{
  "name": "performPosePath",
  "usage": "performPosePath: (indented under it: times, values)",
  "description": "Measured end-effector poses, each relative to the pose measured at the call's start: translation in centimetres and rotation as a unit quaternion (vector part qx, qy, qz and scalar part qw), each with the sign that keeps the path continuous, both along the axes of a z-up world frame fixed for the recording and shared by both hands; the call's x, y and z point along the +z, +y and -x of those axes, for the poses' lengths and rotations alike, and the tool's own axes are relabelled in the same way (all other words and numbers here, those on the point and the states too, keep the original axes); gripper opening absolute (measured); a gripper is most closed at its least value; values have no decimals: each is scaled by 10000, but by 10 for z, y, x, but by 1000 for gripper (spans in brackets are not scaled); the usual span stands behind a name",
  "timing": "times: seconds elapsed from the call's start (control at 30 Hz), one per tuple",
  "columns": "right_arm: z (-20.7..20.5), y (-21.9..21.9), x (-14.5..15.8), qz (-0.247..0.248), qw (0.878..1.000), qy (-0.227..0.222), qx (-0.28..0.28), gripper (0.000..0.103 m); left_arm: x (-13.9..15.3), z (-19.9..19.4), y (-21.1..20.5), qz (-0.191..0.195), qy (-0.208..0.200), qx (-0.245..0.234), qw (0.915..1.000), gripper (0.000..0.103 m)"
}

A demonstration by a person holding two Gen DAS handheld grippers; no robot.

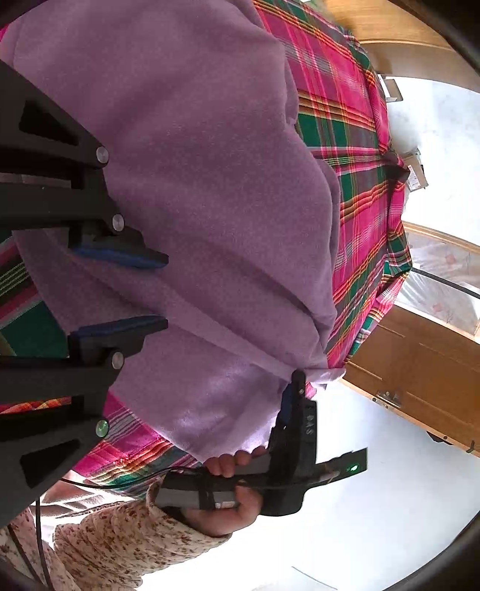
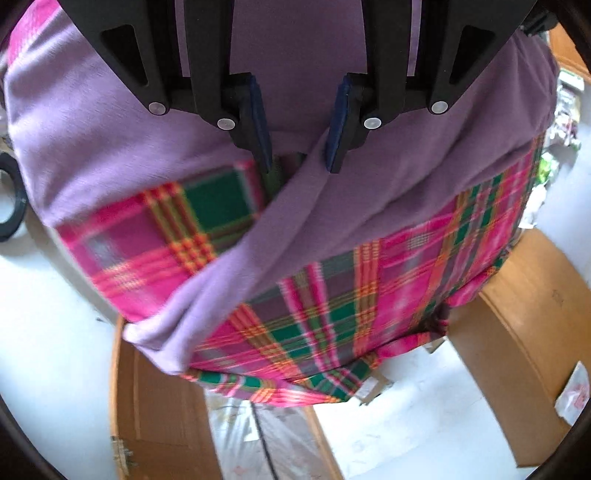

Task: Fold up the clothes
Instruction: 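Grasp the purple garment edge with the right gripper while the left gripper holds another edge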

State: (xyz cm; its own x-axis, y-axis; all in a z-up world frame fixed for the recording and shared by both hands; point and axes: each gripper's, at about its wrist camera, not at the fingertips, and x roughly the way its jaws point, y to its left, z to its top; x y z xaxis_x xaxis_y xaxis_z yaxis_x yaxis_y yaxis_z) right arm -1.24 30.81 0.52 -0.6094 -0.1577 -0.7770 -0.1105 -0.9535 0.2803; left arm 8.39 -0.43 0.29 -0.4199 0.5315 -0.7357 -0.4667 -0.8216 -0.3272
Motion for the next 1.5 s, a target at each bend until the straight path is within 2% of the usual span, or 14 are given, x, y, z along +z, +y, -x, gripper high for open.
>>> performPosePath:
  times: [0.33, 0.43, 0.57, 0.77, 0.97, 1.13, 1.17, 1.23, 1.27, 1.3, 1.43, 1.47, 1.5]
  values:
    - [3, 9, 11, 170, 9995, 156, -195, 32, -1, 0, -1, -12, -8, 55, 10000, 27]
    - [17, 3, 17, -191, 9994, 179, -213, 33, 0, 0, 1, 19, -5, 72, 10000, 27]
    - [32, -1, 10, -444, 9986, -3, -275, 33, 0, 0, 1, 19, 2, 84, 10000, 27]
    - [44, -6, 1, -562, 9980, -206, -186, 33, -1, 1, 0, -19, -17, 76, 10000, 28]
    - [56, -8, 0, -564, 9974, -419, -183, 33, -2, 1, 1, -33, 22, 62, 10000, 28]
    - [55, 3, -2, -194, 9986, -344, -349, 33, -2, 1, 1, -28, 40, 60, 10000, 28]
    - [55, 4, -2, -184, 9987, -320, -350, 32, -2, 0, 1, -15, 46, 60, 10000, 28]
    - [55, 6, -2, -164, 9989, -274, -352, 23, -2, 0, 2, 3, 55, 62, 10000, 28]
    - [54, 7, -2, -155, 9989, -251, -353, 12, -2, 0, 2, 6, 56, 64, 10000, 28]
    - [54, 8, -1, -141, 9990, -222, -355, 8, -2, 0, 2, 8, 57, 67, 10000, 28]
    - [45, 12, 5, 12, 9992, 39, -394, 6, -2, 3, 2, -25, 37, 139, 9999, 28]
    - [41, 13, 8, 10, 9991, 136, -409, 6, -2, 3, 2, 10, 62, 147, 9999, 23]
    - [36, 15, 11, 29, 9989, 223, -422, 6, -2, 3, 3, 50, 92, 148, 9998, 14]
